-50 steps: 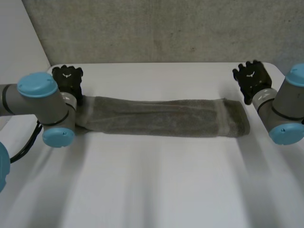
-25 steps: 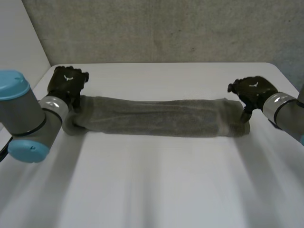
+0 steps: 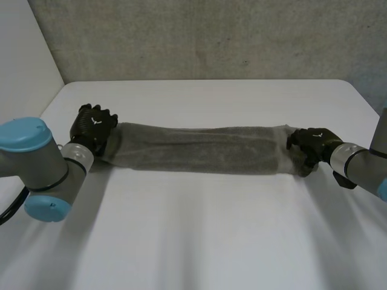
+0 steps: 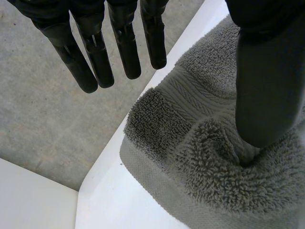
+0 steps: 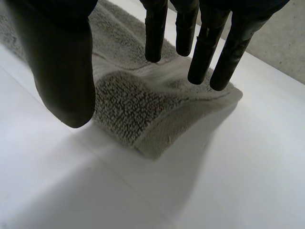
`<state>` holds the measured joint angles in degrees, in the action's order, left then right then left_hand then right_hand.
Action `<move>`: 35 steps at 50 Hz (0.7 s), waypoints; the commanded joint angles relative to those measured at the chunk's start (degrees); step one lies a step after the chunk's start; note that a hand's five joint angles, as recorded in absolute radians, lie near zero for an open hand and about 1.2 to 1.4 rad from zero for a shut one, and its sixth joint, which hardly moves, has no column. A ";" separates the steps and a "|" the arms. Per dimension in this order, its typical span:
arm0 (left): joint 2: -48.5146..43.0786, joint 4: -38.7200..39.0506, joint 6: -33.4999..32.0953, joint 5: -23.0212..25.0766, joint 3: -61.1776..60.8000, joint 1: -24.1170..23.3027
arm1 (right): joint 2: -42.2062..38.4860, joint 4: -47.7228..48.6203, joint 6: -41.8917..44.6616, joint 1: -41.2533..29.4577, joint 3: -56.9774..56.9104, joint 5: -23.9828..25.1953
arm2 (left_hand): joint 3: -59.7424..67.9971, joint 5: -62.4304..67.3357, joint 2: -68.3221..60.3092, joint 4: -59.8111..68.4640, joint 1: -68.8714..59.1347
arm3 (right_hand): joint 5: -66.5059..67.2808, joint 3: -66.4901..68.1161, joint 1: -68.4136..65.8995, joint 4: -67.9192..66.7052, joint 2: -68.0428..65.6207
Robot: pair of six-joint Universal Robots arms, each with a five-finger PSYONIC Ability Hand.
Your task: Fold the towel.
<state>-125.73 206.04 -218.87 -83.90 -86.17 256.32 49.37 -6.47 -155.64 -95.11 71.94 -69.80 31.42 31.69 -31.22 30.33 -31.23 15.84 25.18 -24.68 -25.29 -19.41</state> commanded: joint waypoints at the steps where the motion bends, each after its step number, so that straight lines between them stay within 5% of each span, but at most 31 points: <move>1: -1.53 1.47 0.12 -0.12 0.83 -0.56 | -0.94 1.11 7.27 -0.16 -0.13 -7.35 | -3.04 -13.31 2.83 -1.95 2.85 | 48.88 49.54 -50.04 -49.43 -55.31; 35: -2.24 -1.87 4.69 0.58 -1.01 -1.62 | 0.82 6.12 12.55 0.80 1.28 -10.18 | -1.53 -11.80 1.32 -0.44 1.34 | 54.16 54.82 -55.32 -54.71 -60.59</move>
<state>-127.87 205.26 -214.20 -83.34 -86.99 254.92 50.28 -0.80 -144.26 -94.66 73.27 -79.98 31.47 31.71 -31.39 30.35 -31.28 67.24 76.69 -74.80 -76.72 -19.42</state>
